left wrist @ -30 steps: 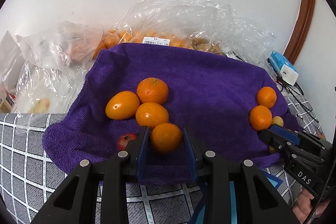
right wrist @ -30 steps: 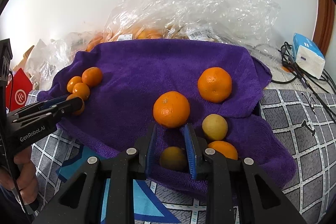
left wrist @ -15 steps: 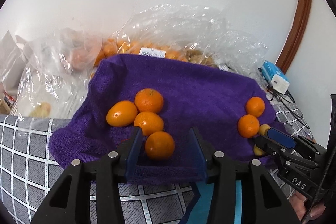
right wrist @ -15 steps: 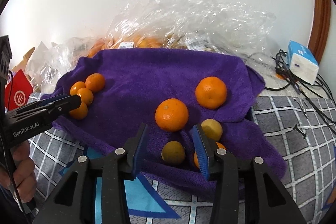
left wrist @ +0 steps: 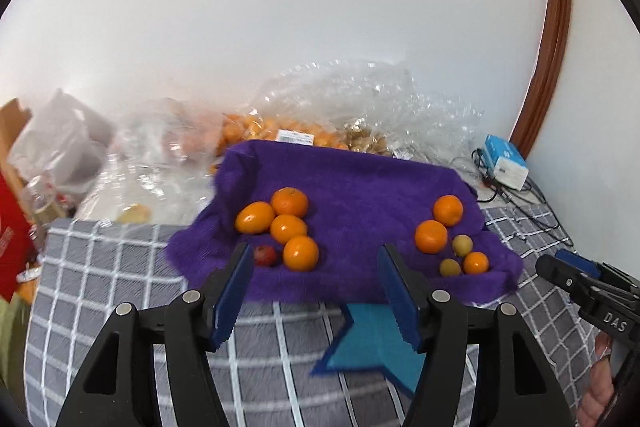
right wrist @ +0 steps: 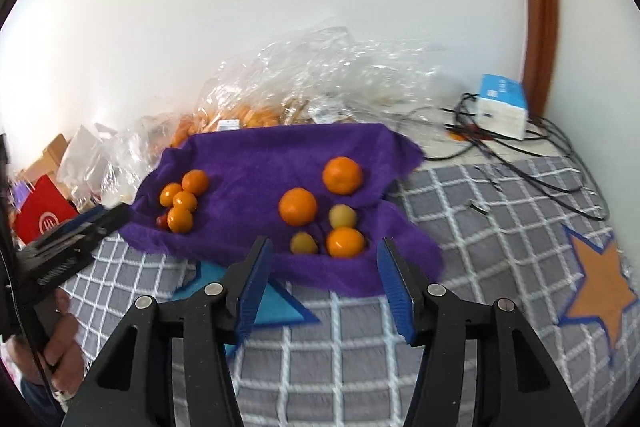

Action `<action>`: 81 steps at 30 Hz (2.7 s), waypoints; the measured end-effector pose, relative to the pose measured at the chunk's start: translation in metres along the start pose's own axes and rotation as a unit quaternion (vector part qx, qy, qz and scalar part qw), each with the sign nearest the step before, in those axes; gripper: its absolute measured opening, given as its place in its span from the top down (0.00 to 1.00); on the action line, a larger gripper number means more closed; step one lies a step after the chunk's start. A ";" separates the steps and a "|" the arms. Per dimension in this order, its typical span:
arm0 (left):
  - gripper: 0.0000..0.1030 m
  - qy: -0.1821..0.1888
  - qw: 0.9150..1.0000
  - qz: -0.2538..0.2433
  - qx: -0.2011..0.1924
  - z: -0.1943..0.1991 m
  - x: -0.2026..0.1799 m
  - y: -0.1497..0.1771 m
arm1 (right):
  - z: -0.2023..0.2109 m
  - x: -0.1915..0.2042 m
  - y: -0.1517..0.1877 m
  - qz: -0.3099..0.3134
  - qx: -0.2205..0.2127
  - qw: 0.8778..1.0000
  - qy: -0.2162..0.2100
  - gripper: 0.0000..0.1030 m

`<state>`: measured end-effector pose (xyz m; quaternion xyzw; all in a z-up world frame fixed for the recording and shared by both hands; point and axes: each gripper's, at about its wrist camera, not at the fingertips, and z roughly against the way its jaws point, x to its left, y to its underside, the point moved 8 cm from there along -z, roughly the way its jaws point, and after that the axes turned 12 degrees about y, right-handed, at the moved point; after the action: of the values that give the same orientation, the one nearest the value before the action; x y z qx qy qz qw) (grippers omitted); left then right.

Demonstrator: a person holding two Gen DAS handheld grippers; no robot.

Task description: Organize fruits

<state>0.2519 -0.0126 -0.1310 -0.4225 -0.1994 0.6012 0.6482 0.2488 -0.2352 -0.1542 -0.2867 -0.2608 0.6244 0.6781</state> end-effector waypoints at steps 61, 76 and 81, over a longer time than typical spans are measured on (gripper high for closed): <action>0.02 -0.052 0.997 -0.039 -0.035 0.140 -0.060 0.029 | 0.149 -0.038 0.045 -0.006 -0.073 0.995 0.067 0.00; 0.02 -0.056 0.997 -0.036 -0.041 0.146 -0.057 0.026 | 0.156 -0.035 0.045 -0.005 -0.081 0.994 0.071 0.00; 0.02 -0.055 0.997 -0.036 -0.042 0.147 -0.056 0.026 | 0.156 -0.035 0.045 -0.006 -0.083 0.994 0.071 0.00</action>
<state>0.1126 -0.0230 -0.0547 -0.4077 -0.2751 0.5910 0.6394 0.1034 -0.2577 -0.0766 -0.3838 -0.2650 0.5744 0.6727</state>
